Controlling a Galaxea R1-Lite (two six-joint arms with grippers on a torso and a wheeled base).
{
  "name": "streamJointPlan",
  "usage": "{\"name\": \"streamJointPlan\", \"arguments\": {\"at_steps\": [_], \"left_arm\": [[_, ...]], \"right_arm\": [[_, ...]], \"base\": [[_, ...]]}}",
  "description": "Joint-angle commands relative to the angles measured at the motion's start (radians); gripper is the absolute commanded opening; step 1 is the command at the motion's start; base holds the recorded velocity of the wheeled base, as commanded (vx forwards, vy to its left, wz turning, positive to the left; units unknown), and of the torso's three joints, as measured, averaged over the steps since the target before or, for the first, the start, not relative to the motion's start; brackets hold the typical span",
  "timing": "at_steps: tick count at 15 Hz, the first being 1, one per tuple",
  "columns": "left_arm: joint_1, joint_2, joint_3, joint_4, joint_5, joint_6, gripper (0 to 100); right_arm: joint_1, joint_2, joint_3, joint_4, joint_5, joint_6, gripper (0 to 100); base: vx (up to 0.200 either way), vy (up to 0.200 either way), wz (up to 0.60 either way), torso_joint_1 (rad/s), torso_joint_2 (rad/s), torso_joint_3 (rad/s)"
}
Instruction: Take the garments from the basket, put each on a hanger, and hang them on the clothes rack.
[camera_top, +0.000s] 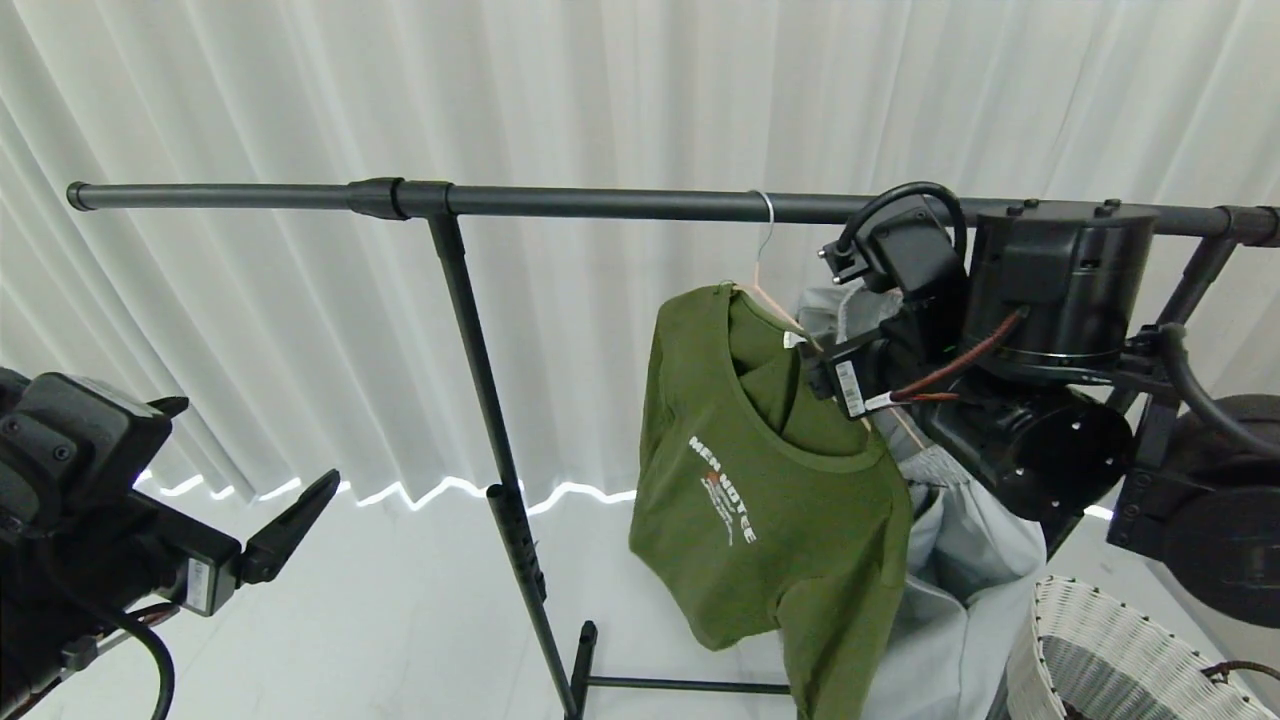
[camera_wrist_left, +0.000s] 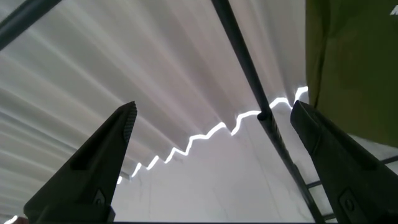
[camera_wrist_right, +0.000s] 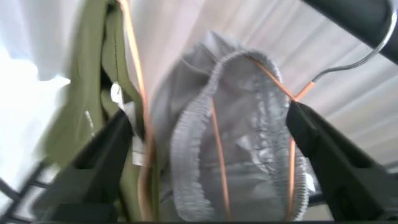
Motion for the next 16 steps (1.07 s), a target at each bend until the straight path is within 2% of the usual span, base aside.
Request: {"name": "streamJointPlan", "arguments": {"at_steps": [1,4,7,8,10,11,13,16], "left_arm": [[0.000,-0.007,0.023,-0.001,0.041,-0.005,100],[0.005,-0.021,0.038,-0.001,0.096,-0.055,100],[0.028,-0.035,0.055,-0.001,0.105,-0.058,100],[0.043,-0.044,0.061,-0.001,0.105,-0.060,100],[0.122,-0.084,0.093,-0.001,0.104,-0.058,100],[0.155,-0.112,0.115,-0.001,0.102,-0.058,100],[0.200,-0.176,0.171,0.000,0.101,-0.061,100],[0.203,-0.241,0.227,0.003,0.102,-0.061,100]], "right_arm": [[0.028,-0.080,0.067,-0.034,0.000,-0.001,100],[0.040,-0.255,0.199,-0.045,0.000,-0.002,100],[0.032,-0.451,0.317,-0.043,0.001,-0.007,100],[0.017,-0.516,0.356,-0.035,-0.002,-0.008,100],[-0.068,-0.666,0.434,0.027,-0.003,-0.050,100],[-0.127,-0.740,0.454,0.087,-0.005,-0.056,100],[-0.264,-0.908,0.485,0.294,-0.002,-0.056,100],[-0.376,-1.109,0.492,0.618,-0.002,-0.050,100]], "base": [[0.000,0.000,0.00,0.000,0.00,0.000],[0.000,0.000,0.00,0.000,0.00,0.000],[0.000,0.000,0.00,0.000,0.00,0.000],[0.000,0.000,0.00,0.000,0.00,0.000],[0.000,0.000,0.00,0.000,0.00,0.000],[0.000,0.000,0.00,0.000,0.00,0.000],[0.000,0.000,0.00,0.000,0.00,0.000],[0.000,0.000,0.00,0.000,0.00,0.000]]}}
